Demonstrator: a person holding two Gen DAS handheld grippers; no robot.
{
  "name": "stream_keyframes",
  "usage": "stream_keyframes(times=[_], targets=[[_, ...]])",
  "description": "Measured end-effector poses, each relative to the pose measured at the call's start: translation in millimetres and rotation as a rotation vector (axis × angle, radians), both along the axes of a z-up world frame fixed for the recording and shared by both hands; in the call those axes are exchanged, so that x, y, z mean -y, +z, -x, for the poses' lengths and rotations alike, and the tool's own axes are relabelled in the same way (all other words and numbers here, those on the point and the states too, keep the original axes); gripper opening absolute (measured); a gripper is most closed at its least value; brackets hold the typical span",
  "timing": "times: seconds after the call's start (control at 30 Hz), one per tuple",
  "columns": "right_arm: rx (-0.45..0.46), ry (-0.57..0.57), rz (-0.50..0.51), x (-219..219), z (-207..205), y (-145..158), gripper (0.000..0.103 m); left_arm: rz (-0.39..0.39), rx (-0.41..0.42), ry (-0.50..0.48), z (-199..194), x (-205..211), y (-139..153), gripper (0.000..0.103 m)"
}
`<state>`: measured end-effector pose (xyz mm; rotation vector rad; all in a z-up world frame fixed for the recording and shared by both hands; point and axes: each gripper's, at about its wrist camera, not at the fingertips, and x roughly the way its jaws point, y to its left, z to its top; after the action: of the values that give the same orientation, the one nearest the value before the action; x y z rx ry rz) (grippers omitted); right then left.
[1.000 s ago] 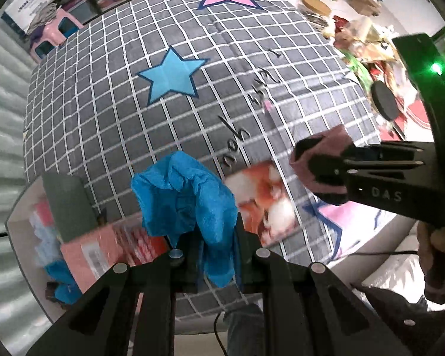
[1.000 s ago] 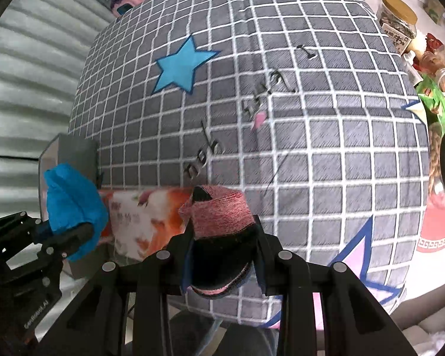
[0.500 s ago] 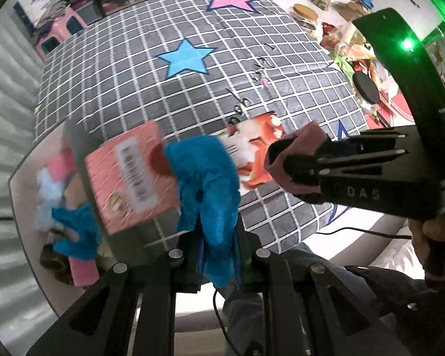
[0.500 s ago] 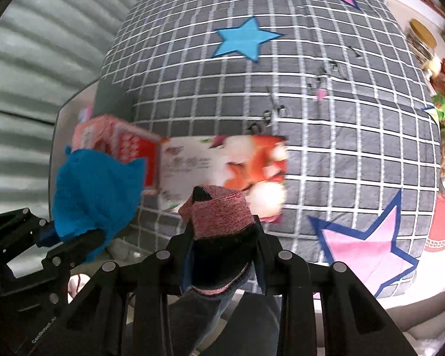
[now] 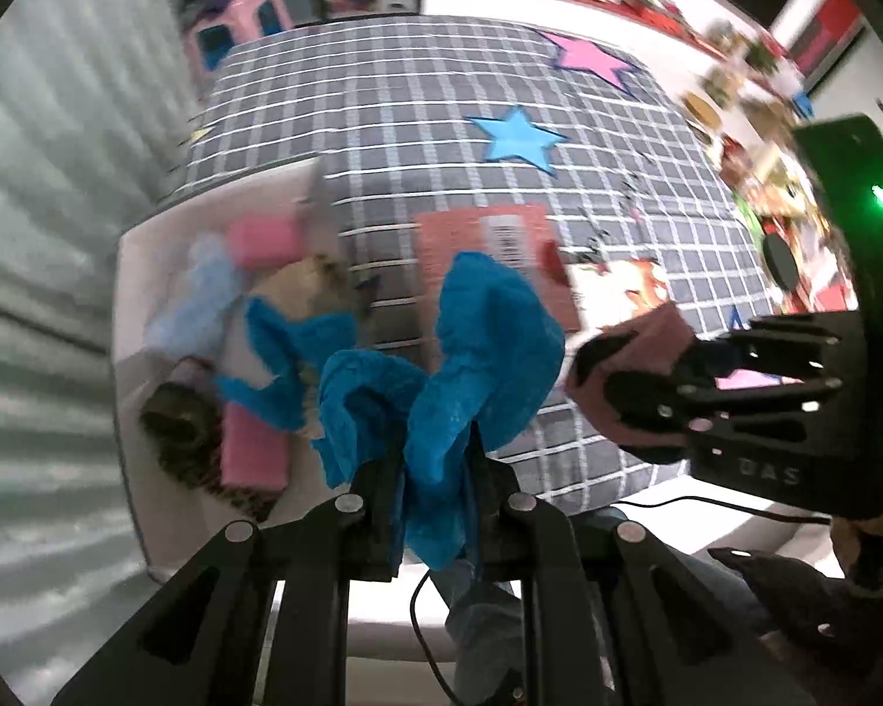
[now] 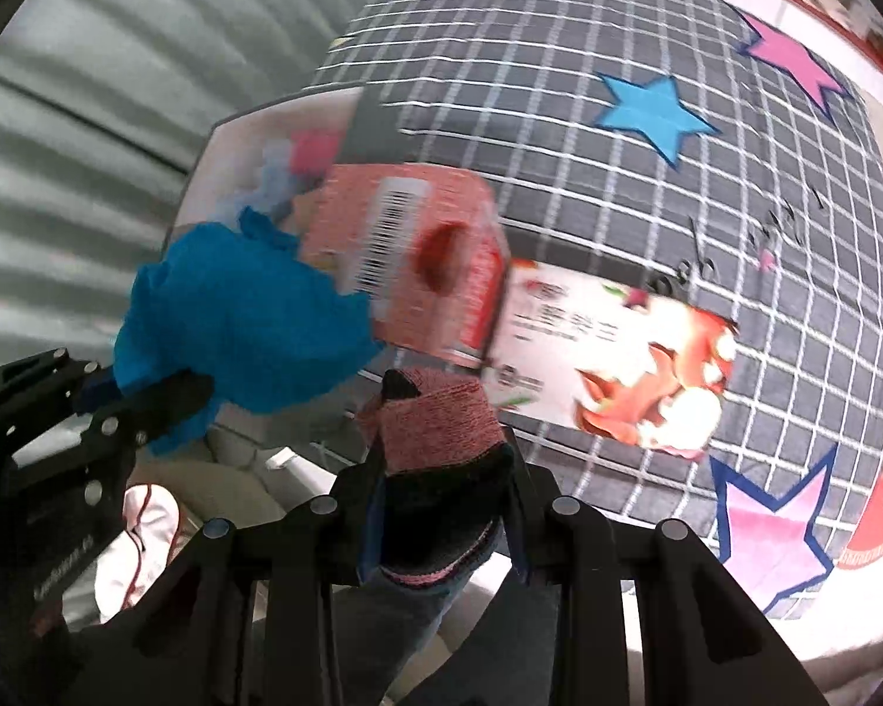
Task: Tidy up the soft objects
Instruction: 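Carry the blue cloth and scrunchie over the white box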
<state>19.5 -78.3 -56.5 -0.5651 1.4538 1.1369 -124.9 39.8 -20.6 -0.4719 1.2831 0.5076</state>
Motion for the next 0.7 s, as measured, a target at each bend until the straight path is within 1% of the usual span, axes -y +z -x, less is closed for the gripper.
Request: stream_keyframes(times=[0.13,0.37,0.53,0.7], targets=[[0.016,0.051,-0.018,-16,16,10,0.034,0.000,0.013,0.089,30,-20,1,0.017],[0.028,0.143,-0.045,-50,43,23,0.034,0.000,0.034,0.225,66,-50,2,0.017],[0.030,0.191,-0.066,-77,57,34,0.034,-0.010,0.016,0.292,80,-67,-4,0.017],[0.041,0.217,-0.080,-104,63,42,0.034,-0.014,0.000,0.347,80,-83,-11,0.017]])
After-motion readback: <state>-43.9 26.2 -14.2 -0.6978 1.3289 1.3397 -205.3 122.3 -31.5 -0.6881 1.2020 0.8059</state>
